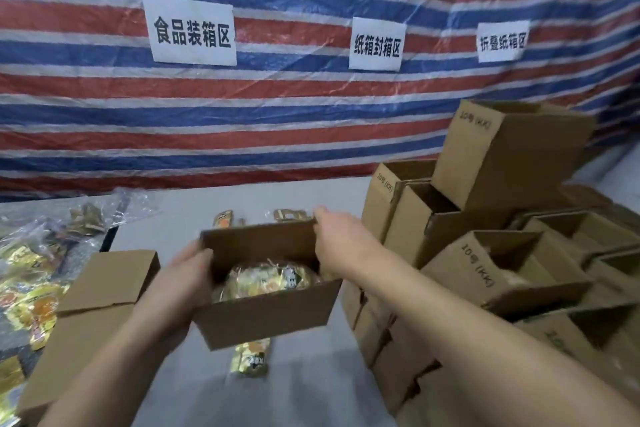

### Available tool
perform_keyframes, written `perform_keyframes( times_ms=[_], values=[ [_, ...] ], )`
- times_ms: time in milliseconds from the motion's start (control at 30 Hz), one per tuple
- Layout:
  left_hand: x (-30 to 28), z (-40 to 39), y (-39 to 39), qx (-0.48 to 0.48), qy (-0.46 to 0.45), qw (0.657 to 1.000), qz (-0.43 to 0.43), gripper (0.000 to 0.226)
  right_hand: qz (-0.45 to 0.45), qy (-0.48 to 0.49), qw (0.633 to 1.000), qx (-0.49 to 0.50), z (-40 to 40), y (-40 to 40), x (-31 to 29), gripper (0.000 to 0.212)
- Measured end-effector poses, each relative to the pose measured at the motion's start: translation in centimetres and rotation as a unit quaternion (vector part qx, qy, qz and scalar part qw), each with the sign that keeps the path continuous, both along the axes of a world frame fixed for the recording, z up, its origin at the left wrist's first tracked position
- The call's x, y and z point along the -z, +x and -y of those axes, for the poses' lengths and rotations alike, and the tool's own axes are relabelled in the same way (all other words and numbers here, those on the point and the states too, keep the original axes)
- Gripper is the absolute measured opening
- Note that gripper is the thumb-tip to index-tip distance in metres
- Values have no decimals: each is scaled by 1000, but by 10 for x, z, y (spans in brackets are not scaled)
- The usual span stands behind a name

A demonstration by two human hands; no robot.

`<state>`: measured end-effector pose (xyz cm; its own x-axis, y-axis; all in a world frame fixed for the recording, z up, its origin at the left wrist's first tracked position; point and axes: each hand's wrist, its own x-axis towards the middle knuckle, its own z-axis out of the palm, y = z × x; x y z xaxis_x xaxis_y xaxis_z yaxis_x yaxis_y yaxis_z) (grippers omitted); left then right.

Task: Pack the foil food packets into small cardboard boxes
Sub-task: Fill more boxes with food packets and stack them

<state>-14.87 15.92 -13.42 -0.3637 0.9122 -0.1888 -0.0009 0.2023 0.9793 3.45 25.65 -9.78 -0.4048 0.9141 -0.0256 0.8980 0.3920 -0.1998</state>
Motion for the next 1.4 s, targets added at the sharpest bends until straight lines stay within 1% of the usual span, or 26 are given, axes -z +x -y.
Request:
perform_keyframes(
  times_ms=[33, 100, 133, 167, 233, 300, 367, 433, 500, 567, 633, 767, 833, 933, 1000, 1133, 1233, 1400],
  values=[
    [-35, 0, 6, 5, 28, 999, 36, 24, -23, 33, 999, 0, -1, 8, -33, 16],
    [-97, 1, 27, 10, 74, 996, 58, 18, -44, 89, 995, 10, -3, 30, -92, 7],
    [-123, 2, 40, 5, 92, 994, 61, 16, -37, 108, 993, 16, -4, 45, -117, 6],
    [-144, 3, 55, 7, 105, 993, 63, 17, -27, 120, 992, 20, -6, 60, -140, 9],
    [-174, 1, 89, 43, 123, 990, 58, 24, -1, 132, 991, 32, -10, 95, -176, 18],
    [-195, -4, 127, 82, 135, 986, 54, 24, 18, 148, 988, 52, -15, 134, -201, 21],
    [-207, -12, 166, 86, 132, 987, 39, 21, 3, 162, 984, 77, -18, 175, -215, 23],
    [-213, -22, 205, 90, 129, 987, 26, 22, -1, 180, 978, 108, -23, 214, -222, 30],
    [-215, -35, 244, 90, 133, 986, 33, 25, 11, 193, 970, 150, -29, 251, -224, 34],
    [-212, -51, 283, 89, 128, 987, 42, 28, 14, 183, 963, 195, -39, 285, -221, 29],
    [-205, -66, 317, 100, 117, 987, 47, 33, 0, 154, 962, 226, -53, 313, -216, 21],
    [-188, -90, 356, 97, 94, 987, 87, 43, -20, 111, 962, 249, -80, 345, -196, 15],
    [-183, -100, 365, 94, 85, 988, 93, 48, -20, 108, 960, 257, -89, 352, -187, 13],
    [-181, -108, 375, 89, 69, 990, 86, 47, -15, 95, 961, 260, -99, 360, -183, 8],
    [-181, -111, 379, 93, 64, 989, 95, 49, -16, 82, 961, 262, -104, 365, -182, 8],
    [-179, -110, 381, 100, 51, 990, 85, 57, -32, 58, 964, 256, -110, 370, -173, 19],
    [-179, -106, 378, 105, 54, 990, 74, 59, -62, 44, 965, 253, -110, 372, -172, 26],
    [-176, -105, 374, 92, 59, 993, 45, 62, -70, 64, 964, 250, -108, 370, -178, 30]
  ],
)
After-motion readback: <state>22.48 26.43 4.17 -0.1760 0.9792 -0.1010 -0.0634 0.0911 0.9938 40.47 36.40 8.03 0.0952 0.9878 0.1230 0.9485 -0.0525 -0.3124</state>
